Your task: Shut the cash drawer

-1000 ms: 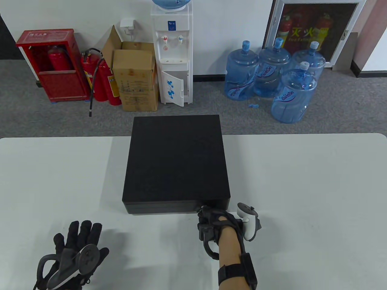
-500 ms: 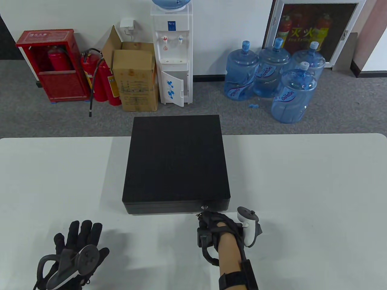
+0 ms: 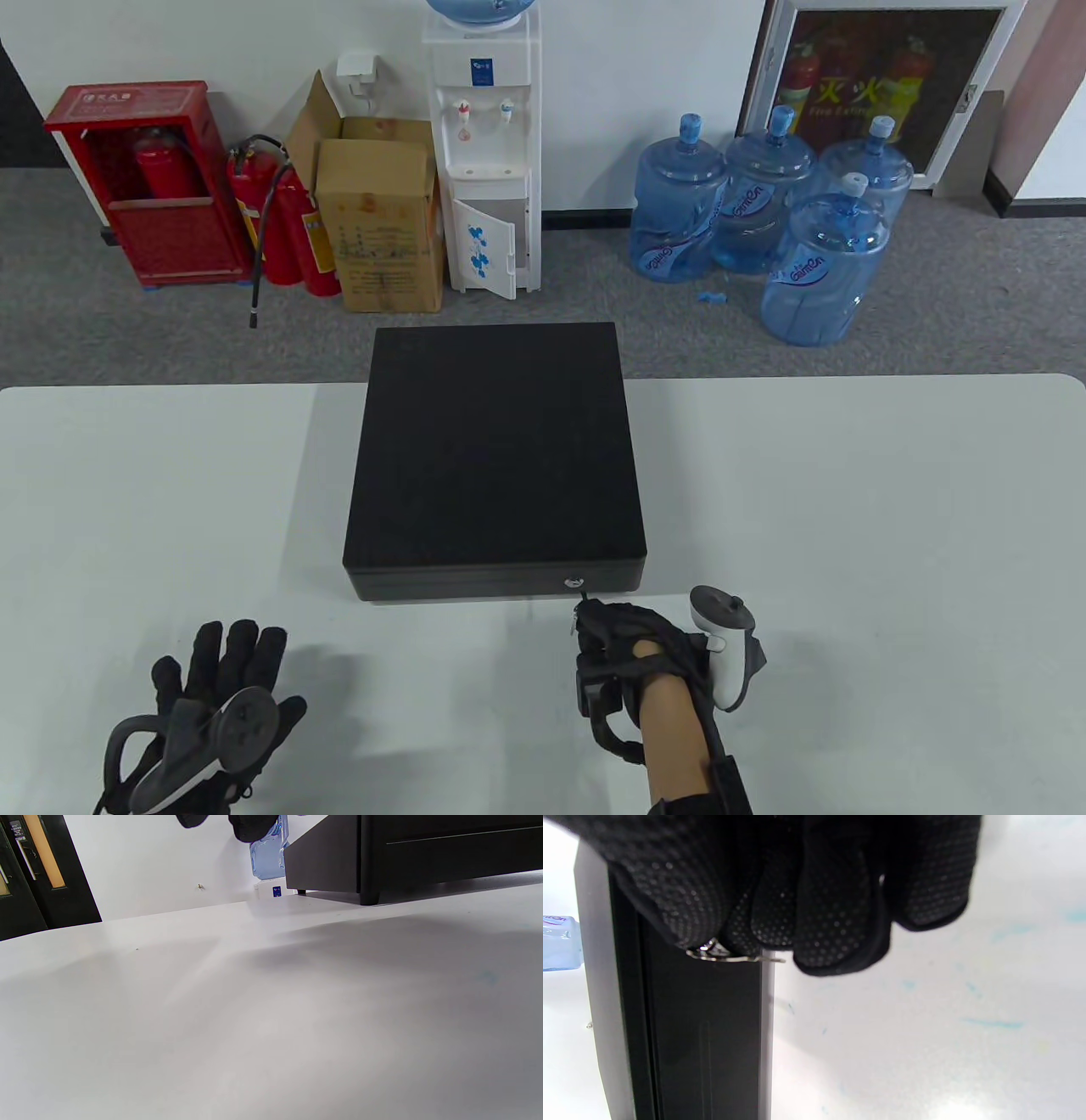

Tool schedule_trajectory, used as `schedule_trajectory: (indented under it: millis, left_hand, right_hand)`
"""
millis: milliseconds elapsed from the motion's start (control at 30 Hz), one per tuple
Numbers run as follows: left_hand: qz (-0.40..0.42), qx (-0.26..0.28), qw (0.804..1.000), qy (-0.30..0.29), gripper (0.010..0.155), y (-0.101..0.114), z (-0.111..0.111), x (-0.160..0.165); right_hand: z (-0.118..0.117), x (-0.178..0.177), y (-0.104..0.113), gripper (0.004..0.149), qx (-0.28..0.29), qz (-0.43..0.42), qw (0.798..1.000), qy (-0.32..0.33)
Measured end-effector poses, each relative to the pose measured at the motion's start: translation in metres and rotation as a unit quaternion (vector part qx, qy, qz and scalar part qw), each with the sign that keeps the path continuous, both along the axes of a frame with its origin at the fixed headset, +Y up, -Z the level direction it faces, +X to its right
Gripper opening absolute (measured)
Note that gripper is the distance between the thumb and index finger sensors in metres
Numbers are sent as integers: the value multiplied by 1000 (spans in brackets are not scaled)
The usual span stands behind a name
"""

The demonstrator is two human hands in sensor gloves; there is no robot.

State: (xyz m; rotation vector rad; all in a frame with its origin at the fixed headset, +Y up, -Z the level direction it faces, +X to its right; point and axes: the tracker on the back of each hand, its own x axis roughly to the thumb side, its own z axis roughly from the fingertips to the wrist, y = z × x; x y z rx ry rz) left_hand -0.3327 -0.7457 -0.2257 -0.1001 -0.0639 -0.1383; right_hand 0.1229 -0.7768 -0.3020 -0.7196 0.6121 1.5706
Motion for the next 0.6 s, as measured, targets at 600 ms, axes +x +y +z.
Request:
schedule_trajectory:
  millis: [600]
  left_hand:
    - [-4,6,1000,-3,81,1,0,1]
  right_hand:
    - [29,39,44,40,111,194,975,-9]
